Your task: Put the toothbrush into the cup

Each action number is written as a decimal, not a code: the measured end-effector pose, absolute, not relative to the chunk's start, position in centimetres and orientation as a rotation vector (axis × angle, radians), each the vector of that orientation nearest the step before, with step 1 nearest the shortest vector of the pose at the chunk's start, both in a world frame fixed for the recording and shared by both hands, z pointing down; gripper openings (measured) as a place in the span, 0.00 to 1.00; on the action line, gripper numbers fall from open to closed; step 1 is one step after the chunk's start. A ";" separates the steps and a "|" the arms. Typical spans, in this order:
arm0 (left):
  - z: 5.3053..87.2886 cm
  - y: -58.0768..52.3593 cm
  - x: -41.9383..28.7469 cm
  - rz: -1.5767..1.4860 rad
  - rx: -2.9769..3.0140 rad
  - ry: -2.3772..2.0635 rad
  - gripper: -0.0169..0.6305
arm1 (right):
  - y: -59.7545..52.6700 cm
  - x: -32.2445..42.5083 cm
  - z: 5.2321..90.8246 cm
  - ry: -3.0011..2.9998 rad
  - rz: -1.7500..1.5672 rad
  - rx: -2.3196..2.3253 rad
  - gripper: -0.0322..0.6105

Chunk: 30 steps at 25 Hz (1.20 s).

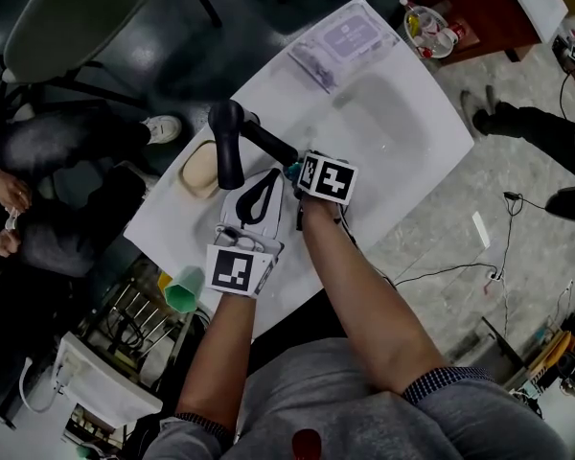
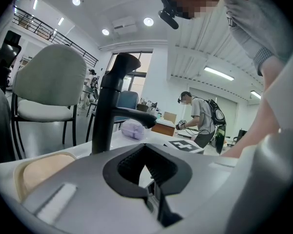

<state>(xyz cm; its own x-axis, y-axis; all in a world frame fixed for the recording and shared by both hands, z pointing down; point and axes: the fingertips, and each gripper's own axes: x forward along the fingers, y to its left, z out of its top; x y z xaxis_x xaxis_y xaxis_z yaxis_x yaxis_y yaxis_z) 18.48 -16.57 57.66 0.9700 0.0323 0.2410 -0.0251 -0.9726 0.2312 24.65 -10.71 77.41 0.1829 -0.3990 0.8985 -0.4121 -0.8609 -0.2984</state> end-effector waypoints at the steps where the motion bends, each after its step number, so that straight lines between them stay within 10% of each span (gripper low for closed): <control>1: 57.6 -16.5 18.4 0.360 2.884 0.004 0.04 | -10.6 24.7 77.3 -0.827 1.831 2.413 0.12; 30: 52.1 -14.0 13.2 0.277 2.957 -0.028 0.04 | -10.1 21.6 63.6 -1.338 1.528 2.543 0.12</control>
